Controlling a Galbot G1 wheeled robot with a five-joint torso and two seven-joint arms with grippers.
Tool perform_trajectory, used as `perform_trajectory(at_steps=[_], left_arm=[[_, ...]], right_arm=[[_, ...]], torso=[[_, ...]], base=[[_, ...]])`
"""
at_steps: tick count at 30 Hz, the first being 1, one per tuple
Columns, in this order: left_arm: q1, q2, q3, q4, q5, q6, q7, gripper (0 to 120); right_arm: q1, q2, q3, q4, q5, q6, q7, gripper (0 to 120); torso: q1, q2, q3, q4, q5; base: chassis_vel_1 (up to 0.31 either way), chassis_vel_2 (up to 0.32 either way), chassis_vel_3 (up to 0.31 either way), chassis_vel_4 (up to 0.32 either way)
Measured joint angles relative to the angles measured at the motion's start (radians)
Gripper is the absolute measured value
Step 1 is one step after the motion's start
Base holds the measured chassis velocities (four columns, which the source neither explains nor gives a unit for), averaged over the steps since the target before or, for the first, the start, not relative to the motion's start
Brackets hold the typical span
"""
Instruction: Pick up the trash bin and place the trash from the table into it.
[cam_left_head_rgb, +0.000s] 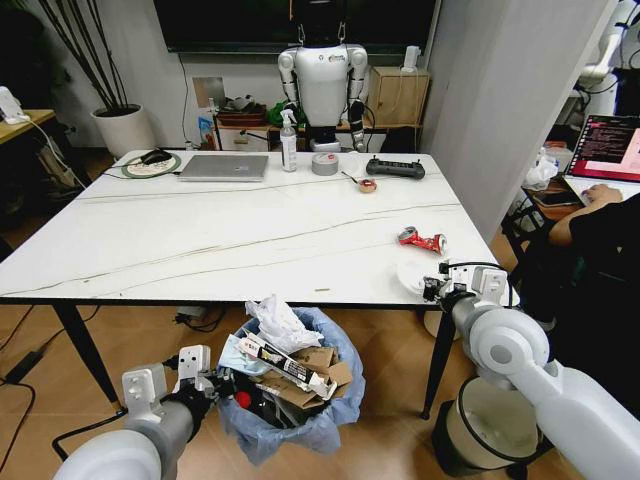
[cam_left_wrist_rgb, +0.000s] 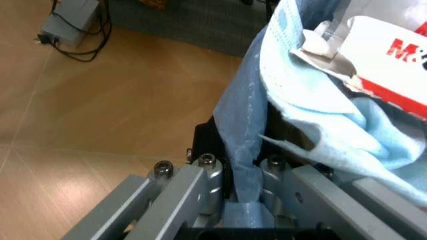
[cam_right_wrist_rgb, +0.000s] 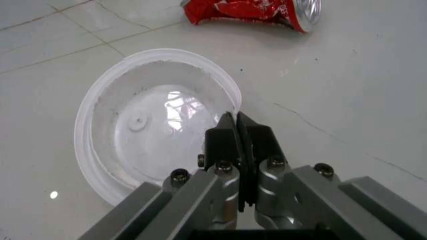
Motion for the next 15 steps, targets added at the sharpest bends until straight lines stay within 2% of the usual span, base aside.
perform_trajectory(at_steps=[6, 12, 15], left_arm=[[0.000, -0.001, 0.002, 0.000, 0.000, 0.000, 0.000, 2], [0.001, 0.000, 0.001, 0.000, 0.000, 0.000, -0.001, 2], [0.002, 0.000, 0.000, 0.000, 0.000, 0.000, -0.003, 2]], right_arm=[[-0.002, -0.003, 0.003, 0.011, -0.005, 0.005, -0.001, 0], [-0.004, -0.014, 0.030, 0.077, -0.012, 0.025, -0.031, 0], [-0.019, -0.039, 0.049, 0.152, -0.035, 0.069, -0.111, 0]], torso=[[0.000, 0.000, 0.000, 0.0000, 0.0001], [0.000, 0.000, 0.000, 0.0000, 0.0001], [0.000, 0.000, 0.000, 0.0001, 0.0000]], base=[[0.000, 0.000, 0.000, 0.000], [0.000, 0.000, 0.000, 0.000], [0.000, 0.000, 0.000, 0.000]])
